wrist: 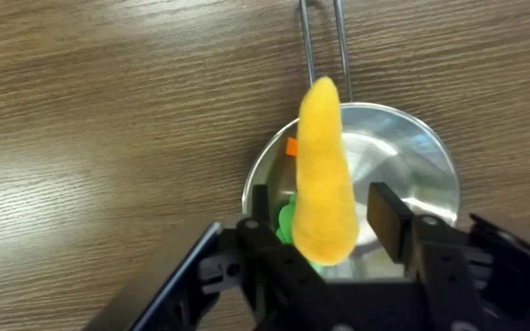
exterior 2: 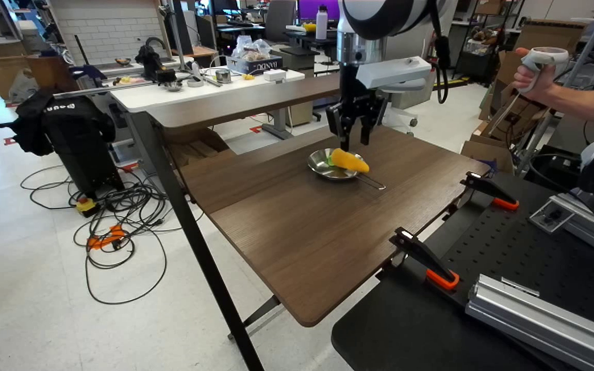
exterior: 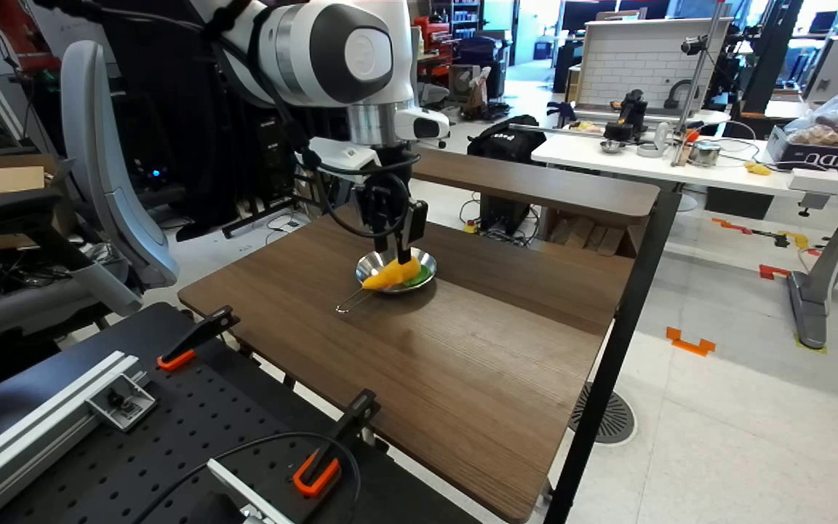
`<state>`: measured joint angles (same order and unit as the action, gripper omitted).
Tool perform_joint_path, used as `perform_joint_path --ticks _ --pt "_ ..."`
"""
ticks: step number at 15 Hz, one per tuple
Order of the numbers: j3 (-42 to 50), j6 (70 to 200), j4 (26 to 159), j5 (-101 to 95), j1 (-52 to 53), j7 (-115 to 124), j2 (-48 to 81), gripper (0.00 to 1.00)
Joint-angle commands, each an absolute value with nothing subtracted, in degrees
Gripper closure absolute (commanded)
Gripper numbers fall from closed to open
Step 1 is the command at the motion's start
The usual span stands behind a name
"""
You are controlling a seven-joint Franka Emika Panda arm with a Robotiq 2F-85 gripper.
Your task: Put the carrot on the pan
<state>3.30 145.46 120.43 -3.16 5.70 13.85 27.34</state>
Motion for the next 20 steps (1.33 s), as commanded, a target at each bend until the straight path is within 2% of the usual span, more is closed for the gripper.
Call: perform_joint_path --ticks 1,2,3,20 --pt "3.9 146.2 120.1 -4.4 6.4 14.7 27.3 0.11" --pt "4.0 146.2 120.2 -4.5 6.4 14.8 27.1 0.02" --pt "3.9 146.2 120.2 -4.3 6.3 14.7 26.9 0.00" --pt "4.1 133.9 129.7 -7.5 5.4 14.5 12.7 0.00"
